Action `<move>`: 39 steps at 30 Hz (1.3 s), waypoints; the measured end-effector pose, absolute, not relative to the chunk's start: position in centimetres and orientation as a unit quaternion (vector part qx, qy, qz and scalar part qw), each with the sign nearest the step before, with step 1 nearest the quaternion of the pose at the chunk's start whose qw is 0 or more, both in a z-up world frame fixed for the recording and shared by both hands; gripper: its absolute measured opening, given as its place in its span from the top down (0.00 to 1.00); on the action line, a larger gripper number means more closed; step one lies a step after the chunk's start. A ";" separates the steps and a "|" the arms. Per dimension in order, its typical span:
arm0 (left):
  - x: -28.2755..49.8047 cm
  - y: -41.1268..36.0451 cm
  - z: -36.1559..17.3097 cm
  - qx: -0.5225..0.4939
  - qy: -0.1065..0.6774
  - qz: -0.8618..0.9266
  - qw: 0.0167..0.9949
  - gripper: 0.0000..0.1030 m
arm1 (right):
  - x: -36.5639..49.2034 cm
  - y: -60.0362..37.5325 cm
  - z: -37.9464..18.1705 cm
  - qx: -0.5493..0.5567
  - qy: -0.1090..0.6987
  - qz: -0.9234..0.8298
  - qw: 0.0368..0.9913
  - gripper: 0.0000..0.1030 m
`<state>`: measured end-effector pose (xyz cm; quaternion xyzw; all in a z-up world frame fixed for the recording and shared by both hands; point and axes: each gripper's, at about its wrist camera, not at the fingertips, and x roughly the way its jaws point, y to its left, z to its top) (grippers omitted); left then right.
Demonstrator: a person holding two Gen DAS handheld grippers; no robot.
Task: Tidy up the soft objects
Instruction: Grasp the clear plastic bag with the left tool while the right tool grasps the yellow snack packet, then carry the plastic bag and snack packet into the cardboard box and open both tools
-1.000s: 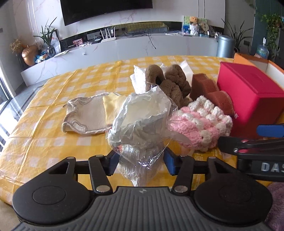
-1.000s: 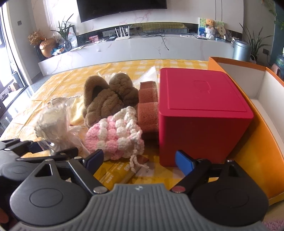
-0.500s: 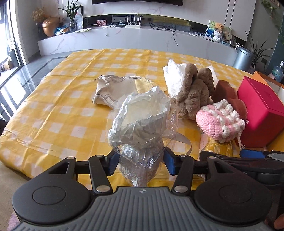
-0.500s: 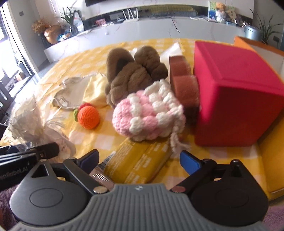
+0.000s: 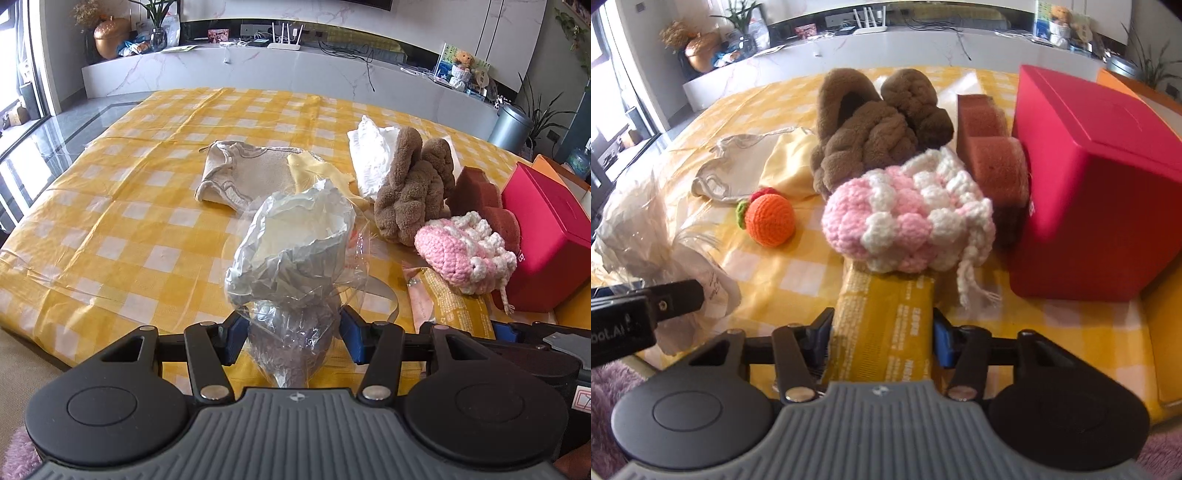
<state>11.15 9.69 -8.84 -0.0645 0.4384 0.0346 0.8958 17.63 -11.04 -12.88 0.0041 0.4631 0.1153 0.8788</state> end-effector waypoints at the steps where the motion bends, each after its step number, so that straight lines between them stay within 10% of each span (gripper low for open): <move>1: 11.1 9.7 -8.8 -0.063 0.437 0.034 0.896 0.41 | 17.5 -11.2 -12.8 0.001 0.463 0.117 0.879 0.53; 39: 3.3 0.7 1.1 -0.004 0.363 -0.050 0.930 0.41 | 6.2 -20.6 -3.0 0.090 0.377 0.157 0.908 0.57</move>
